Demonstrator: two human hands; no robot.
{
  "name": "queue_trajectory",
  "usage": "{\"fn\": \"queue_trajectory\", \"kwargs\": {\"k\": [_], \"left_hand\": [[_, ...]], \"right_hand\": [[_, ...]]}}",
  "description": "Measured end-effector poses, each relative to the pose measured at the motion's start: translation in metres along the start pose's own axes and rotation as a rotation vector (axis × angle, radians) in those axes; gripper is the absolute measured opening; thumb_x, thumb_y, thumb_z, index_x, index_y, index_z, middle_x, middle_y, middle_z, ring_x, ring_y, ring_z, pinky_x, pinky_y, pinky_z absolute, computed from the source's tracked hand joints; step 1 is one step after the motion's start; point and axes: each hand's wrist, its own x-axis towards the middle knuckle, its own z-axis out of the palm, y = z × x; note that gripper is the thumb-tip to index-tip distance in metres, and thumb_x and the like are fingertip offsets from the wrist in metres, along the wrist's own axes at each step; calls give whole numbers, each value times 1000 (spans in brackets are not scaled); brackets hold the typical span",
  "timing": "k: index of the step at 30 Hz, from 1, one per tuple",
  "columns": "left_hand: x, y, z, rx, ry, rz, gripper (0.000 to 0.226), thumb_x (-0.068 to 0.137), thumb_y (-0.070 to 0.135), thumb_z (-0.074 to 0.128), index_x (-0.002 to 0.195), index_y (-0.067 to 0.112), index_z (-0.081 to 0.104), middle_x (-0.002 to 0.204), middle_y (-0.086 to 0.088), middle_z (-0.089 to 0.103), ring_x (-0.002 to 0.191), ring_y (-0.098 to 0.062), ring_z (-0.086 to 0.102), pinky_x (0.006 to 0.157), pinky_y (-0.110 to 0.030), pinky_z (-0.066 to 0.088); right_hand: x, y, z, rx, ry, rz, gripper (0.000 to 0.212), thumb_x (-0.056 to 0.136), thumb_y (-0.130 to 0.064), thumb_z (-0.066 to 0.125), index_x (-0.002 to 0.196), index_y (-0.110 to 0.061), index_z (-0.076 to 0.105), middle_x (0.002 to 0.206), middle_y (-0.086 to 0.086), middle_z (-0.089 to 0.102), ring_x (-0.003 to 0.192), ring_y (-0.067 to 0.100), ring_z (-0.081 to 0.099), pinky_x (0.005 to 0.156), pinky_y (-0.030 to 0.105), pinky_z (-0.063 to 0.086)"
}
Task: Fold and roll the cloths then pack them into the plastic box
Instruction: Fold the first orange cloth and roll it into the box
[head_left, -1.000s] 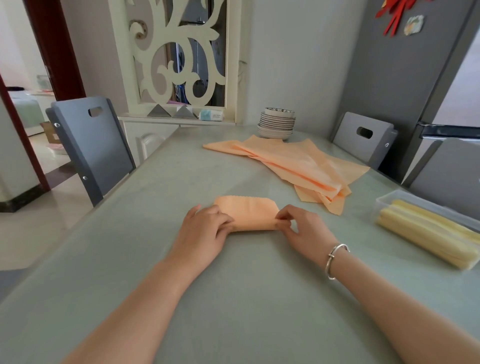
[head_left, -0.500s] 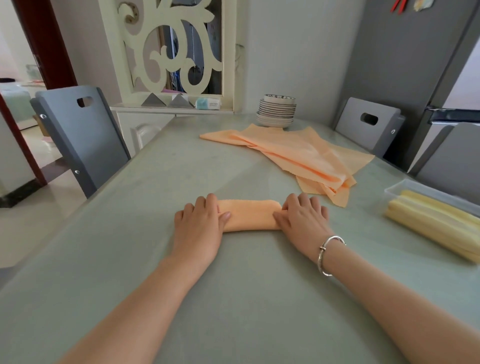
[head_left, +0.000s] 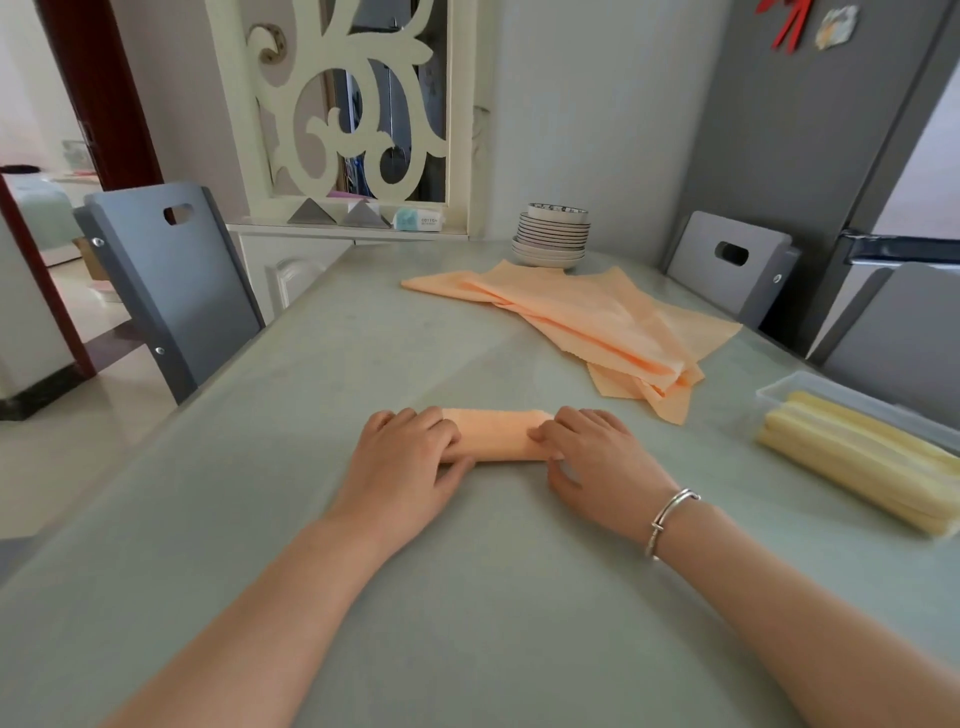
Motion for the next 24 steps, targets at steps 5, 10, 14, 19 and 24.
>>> {"fn": "queue_trajectory", "kwargs": {"k": [5, 10, 14, 19, 24], "left_hand": [[-1, -1, 1, -137, -86, -60, 32, 81, 52, 63, 97, 25, 57, 98, 11, 52, 92, -15, 48, 77, -28, 30], [-4, -5, -3, -421, -130, -149, 32, 76, 49, 70, 70, 32, 44, 80, 11, 48, 77, -9, 46, 70, -27, 29], [-3, -4, -2, -542, -179, -263, 37, 87, 55, 54, 67, 26, 42, 76, 6, 45, 68, -4, 45, 71, -30, 30], [5, 3, 4, -408, -173, -424, 36, 95, 51, 32, 70, 24, 29, 73, 7, 41, 74, -17, 47, 77, -34, 33], [16, 6, 10, 13, -222, -501, 46, 93, 57, 34, 98, 14, 47, 102, -3, 58, 102, -29, 51, 86, -39, 35]], "right_hand": [[2, 1, -4, 40, -29, 2, 29, 90, -23, 53, 118, -21, 58, 107, 1, 59, 101, 24, 56, 98, 30, 34], [-7, 7, -11, 237, -2, 71, 19, 90, -33, 57, 105, -21, 61, 99, -7, 61, 95, 13, 55, 102, 30, 30], [-12, 9, -15, 516, -58, 228, 13, 91, -37, 55, 98, -26, 59, 87, -17, 55, 94, 8, 42, 91, 27, 31], [-6, -1, -13, 616, -150, 405, 20, 95, -45, 42, 109, -31, 48, 92, -8, 45, 100, 17, 33, 86, 28, 24], [6, -8, -3, 287, -127, 343, 22, 98, -42, 32, 107, -24, 41, 99, -7, 51, 106, 20, 38, 93, 33, 24]]}}
